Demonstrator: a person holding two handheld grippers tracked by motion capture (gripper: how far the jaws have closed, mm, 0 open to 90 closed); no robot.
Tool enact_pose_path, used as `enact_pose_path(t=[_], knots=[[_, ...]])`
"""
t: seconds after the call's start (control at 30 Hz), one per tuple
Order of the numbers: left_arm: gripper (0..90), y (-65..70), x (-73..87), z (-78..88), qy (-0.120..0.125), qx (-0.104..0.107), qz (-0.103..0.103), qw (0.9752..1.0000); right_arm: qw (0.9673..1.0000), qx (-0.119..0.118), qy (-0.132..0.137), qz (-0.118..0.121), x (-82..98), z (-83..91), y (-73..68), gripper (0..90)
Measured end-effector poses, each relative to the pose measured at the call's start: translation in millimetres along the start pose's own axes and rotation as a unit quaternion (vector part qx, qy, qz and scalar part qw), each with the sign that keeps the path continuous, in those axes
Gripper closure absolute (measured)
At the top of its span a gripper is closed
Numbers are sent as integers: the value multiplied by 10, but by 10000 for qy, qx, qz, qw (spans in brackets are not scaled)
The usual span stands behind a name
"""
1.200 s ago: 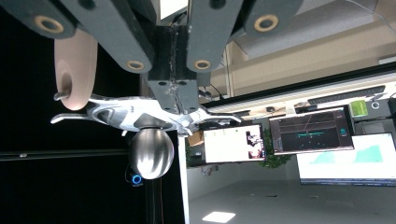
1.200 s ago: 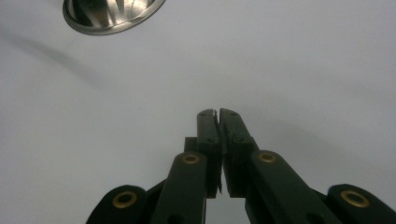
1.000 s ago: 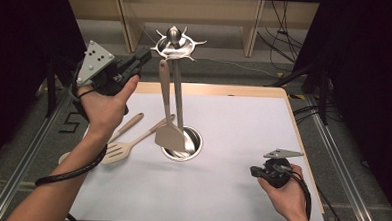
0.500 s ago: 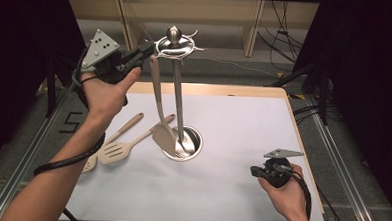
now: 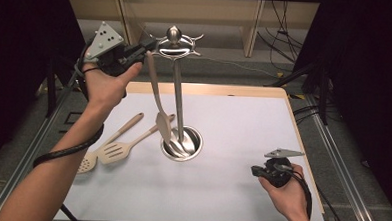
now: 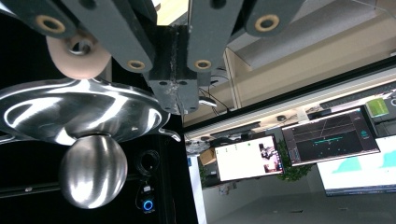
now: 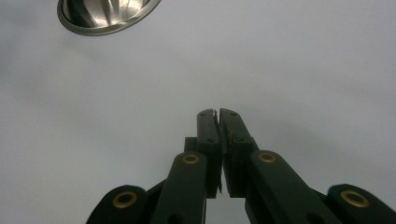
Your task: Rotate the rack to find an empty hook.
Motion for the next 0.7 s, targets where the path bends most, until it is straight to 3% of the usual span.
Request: enact_pose_path(t=[0.3, 0.5, 0.7], knots=[[892, -16, 3, -44, -92, 146, -144, 9997, 10000, 32, -1, -33, -2, -1, 6, 876], [891, -62, 20, -41, -123, 89, -172, 9997, 10000, 57, -2, -37, -2, 7, 14, 876], [834, -60, 157, 116, -300, 66, -222, 9993, 10000, 33, -10, -31, 6, 10, 7, 872]])
Point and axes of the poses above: each handheld gripper's, and its own axes: z roughly backward along the jaws, x roughly out of its underside, y roughly to its right, the point moved 10 cm from there along -z, roughly forward along the jaws, and after that the axes turned 9 degrees about y, right-handed, at the moved point
